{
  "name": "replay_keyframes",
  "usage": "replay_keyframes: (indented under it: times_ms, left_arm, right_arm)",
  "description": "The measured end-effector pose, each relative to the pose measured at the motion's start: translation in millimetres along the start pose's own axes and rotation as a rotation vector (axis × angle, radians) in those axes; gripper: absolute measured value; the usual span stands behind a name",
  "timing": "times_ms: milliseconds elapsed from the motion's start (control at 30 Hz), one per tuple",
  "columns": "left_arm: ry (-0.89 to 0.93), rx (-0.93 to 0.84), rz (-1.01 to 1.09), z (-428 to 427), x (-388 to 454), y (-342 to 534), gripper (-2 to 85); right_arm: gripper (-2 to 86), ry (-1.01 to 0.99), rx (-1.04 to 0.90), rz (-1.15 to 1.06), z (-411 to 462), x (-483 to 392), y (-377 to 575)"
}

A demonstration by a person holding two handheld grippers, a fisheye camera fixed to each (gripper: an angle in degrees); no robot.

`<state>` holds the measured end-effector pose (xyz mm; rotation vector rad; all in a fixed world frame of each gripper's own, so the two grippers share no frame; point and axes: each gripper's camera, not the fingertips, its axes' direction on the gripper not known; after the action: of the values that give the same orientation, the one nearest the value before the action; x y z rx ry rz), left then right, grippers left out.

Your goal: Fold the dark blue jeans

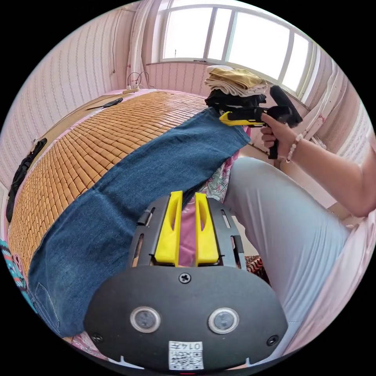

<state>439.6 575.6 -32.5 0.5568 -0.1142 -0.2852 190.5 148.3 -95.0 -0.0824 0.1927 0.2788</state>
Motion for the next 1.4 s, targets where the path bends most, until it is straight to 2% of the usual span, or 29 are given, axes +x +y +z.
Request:
replay_keyframes:
  times_ms: [100,167,267,300,467,533,767,867,967,1067,1133,1233,1333,1400]
  left_arm:
    - [0.002,-0.033,0.018,14.9,0.3,-21.0,6.4]
    - [0.000,-0.057,0.009,24.3,-2.6,-30.4,6.6]
    - [0.007,-0.127,-0.009,44.1,-9.1,-37.0,6.6]
    - [0.008,-0.135,-0.021,48.4,-11.4,-37.4,6.6]
    - [0.005,-0.122,-0.022,45.9,-16.9,-38.5,6.5]
    - [0.023,-0.124,-0.053,43.9,-24.2,-41.0,6.4]
    - [0.075,-0.075,-0.153,28.6,-49.4,-44.4,6.1]
    - [0.084,0.006,-0.202,0.9,-67.0,-46.6,5.9]
    - [0.124,0.103,-0.267,-35.2,-90.1,-47.6,6.0]
    - [0.208,0.231,-0.373,-75.3,-120.5,-42.6,8.6]
    - [0.303,0.310,-0.499,-89.1,-150.7,-27.9,10.8]
    - [0.322,0.264,-0.655,-74.9,-184.7,-1.2,11.5]
    - [0.278,0.139,-0.744,-50.9,-201.3,16.9,12.2]
    - [0.267,0.094,-0.775,-42.2,-204.7,19.3,12.3]
  right_arm:
    - [15.0,0.136,0.151,0.271,-52.8,89.8,7.1]
    - [16.4,0.074,0.207,0.382,-67.1,126.8,11.0]
    - [15.4,-0.168,0.282,0.453,-72.9,162.7,7.4]
    - [13.8,-0.220,0.309,0.452,-75.1,167.9,2.1]
    - [7.1,-0.187,0.325,0.475,-96.5,171.3,-14.2]
    - [2.7,-0.268,0.410,0.407,-125.9,162.6,-16.1]
    - [1.3,-0.459,0.390,0.102,-187.9,104.8,-57.6]
    - [1.2,-0.487,0.308,-0.092,-195.6,40.1,-80.5]
    - [1.4,-0.622,0.133,-0.314,-171.4,-42.0,-88.4]
    - [1.7,-0.715,-0.169,-0.558,-120.5,-135.7,-65.6]
    - [2.2,-0.624,-0.446,-0.695,-67.1,-185.8,-26.7]
    - [3.6,-0.432,-0.665,-0.734,-18.5,-203.4,15.4]
    - [8.0,-0.464,-0.685,-0.720,-26.4,-194.4,17.9]
    - [9.0,-0.467,-0.602,-0.666,-49.1,-170.6,-0.4]
